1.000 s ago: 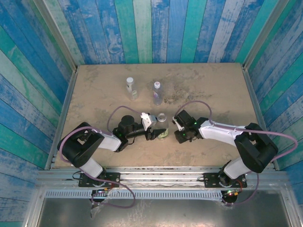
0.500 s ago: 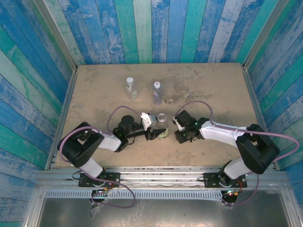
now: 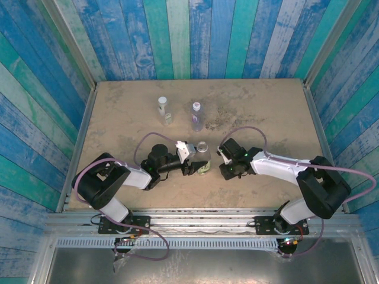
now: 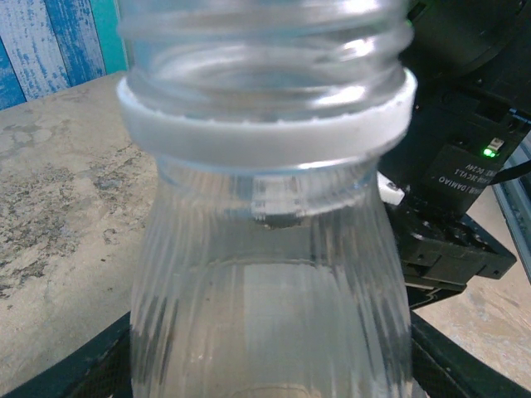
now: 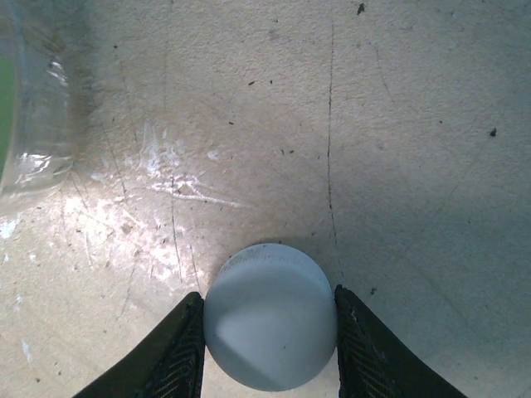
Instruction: Screw on the bottle caps
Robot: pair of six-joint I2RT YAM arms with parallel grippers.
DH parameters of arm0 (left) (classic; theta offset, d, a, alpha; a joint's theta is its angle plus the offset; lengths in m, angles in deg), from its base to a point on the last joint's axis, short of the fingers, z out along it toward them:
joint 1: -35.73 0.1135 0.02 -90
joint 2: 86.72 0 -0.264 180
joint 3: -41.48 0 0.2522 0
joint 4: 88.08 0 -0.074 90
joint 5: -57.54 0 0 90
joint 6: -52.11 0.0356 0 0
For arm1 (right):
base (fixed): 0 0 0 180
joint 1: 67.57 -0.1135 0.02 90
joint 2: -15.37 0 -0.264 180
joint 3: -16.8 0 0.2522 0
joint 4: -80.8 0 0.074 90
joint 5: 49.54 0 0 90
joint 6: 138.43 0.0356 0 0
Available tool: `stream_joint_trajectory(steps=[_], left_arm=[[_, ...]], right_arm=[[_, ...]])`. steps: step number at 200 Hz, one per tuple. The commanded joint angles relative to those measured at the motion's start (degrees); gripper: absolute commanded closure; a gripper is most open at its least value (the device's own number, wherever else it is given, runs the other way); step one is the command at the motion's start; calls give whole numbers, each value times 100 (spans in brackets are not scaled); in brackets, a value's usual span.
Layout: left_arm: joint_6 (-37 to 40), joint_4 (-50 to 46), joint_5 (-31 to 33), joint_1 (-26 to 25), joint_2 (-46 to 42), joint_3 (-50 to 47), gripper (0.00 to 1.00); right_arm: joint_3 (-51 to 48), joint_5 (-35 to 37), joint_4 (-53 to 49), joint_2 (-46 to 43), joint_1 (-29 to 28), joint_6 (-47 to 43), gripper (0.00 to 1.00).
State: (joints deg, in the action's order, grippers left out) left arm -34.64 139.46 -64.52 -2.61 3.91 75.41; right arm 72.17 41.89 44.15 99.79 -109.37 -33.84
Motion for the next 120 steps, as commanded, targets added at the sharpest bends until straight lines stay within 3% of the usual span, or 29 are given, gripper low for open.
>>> stream_joint_trajectory(steps=[1,59,120], left_arm=[[71,-38,-57,15,178,-19,35],[14,38,-28,29,185,-41,38],[156,-119,-144,30,259,65,39]], right_arm=[[219,-18,-462,-297,16,1,60],[1133,-133,-1578,-850,21,-305,60],[2617,-416,-2546,-737,14,-639,60]])
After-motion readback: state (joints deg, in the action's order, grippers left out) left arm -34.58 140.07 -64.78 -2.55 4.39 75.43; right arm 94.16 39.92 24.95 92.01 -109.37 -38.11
